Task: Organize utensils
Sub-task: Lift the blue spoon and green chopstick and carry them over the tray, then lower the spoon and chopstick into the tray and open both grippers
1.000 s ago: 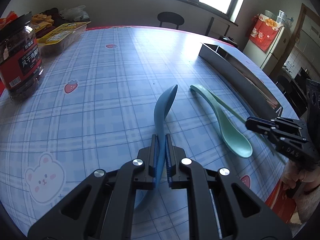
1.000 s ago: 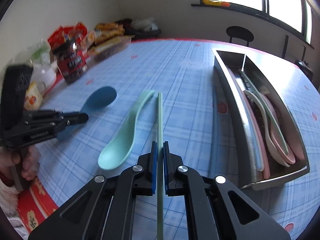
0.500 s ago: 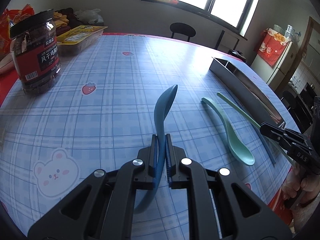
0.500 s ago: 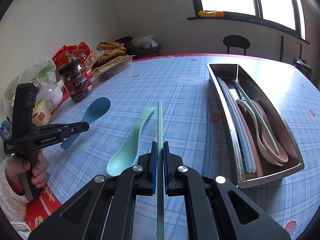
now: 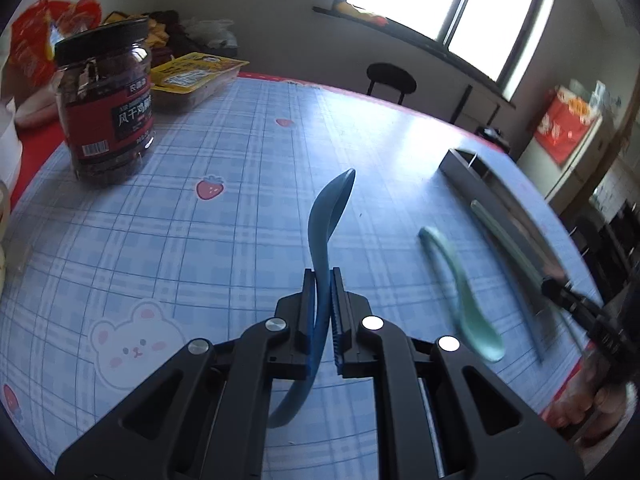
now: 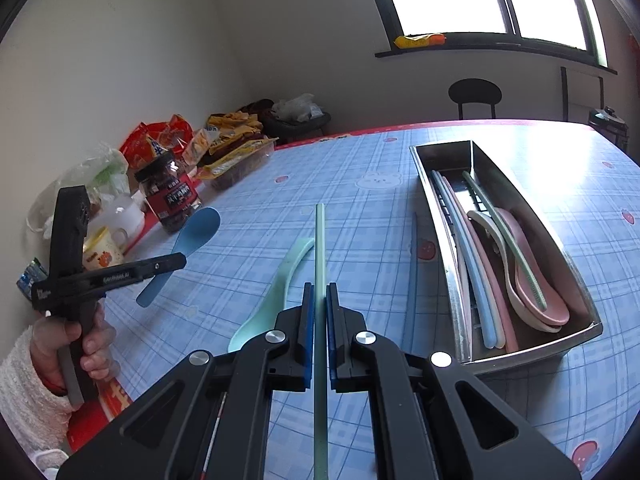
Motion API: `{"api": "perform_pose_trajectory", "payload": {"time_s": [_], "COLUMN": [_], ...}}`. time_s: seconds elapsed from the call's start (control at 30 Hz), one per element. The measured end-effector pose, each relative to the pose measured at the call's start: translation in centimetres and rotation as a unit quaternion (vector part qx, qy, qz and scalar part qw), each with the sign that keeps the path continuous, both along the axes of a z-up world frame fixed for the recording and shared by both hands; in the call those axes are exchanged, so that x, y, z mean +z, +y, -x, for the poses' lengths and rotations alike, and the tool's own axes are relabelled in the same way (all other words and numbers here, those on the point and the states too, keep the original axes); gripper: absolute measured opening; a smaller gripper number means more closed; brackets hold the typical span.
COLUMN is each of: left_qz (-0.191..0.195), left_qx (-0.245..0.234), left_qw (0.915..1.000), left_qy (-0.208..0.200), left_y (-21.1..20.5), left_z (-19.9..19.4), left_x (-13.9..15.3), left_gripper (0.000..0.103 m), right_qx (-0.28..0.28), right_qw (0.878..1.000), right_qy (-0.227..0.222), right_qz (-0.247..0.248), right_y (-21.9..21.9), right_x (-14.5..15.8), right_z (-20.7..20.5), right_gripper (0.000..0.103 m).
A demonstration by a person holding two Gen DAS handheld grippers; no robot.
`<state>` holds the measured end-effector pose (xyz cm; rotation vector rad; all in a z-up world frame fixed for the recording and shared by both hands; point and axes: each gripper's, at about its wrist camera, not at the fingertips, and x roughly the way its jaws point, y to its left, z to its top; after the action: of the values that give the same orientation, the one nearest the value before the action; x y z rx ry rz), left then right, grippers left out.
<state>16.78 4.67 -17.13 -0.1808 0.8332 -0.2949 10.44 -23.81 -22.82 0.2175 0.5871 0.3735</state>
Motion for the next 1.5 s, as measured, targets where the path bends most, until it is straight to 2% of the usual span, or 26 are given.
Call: {"api": "perform_pose_trajectory", "payload": {"time_s": [0.1,0.2,0.4,0.53,0.6,0.7,0.83,1.17,1.4,1.5], "left_qz": [0.005,0.02,0.09,0.135,0.145,0.154,0.19,0.248,0.25,0.244], "left_qx": [0.0,-0.011,-0.031,-0.037,-0.04,-0.04,-0.031,0.007,0.018,0.016], "left_qw": [0.9999,0.9995,0.9954,0.989,0.9867,0.9844,0.9757,0.9575,0.9549,0.9573], "left_qy": [-0.016,-0.023,0.009,0.046,0.06,0.075,0.105,0.148,0.159,0.155], "left_y": [-1.0,-3.3,-10.0,-15.0,-17.3,-20.3,-22.9,-25.6,-25.6,-25.7], "left_z": [0.4,0.4,-1.7,-3.9,-4.5,-5.5,-7.0,-9.3,-9.6,-9.6], "left_x": [2.2,4.3,5.6,4.9,4.4,3.5,1.8,-1.0,-2.2,-2.1], "left_gripper": [0.011,0.011,0.011,0.011,0.011,0.011,0.011,0.011,0.011,0.011], "right_qx": [0.006,0.0,-0.045,-0.078,-0.083,-0.082,-0.089,-0.09,-0.092,-0.092], "right_qw": [0.999,0.999,0.998,0.995,0.993,0.993,0.99,0.99,0.99,0.989], "right_qy": [-0.007,-0.018,-0.04,-0.034,-0.028,-0.003,0.021,0.043,0.047,0.05], "right_qz": [-0.034,-0.046,-0.031,-0.059,-0.081,-0.087,-0.102,-0.102,-0.098,-0.099], "right_y": [-1.6,-3.6,-7.8,-10.6,-12.0,-13.3,-14.3,-13.8,-13.4,-13.5], "right_x": [0.9,2.2,4.3,3.7,2.8,1.6,0.5,-0.8,-0.8,-0.9], "right_z": [-0.3,-1.3,-4.9,-6.8,-7.1,-7.7,-8.5,-9.8,-10.2,-10.2], "right_gripper": [0.006,0.006,0.006,0.006,0.006,0.006,0.006,0.006,0.006,0.006]}}
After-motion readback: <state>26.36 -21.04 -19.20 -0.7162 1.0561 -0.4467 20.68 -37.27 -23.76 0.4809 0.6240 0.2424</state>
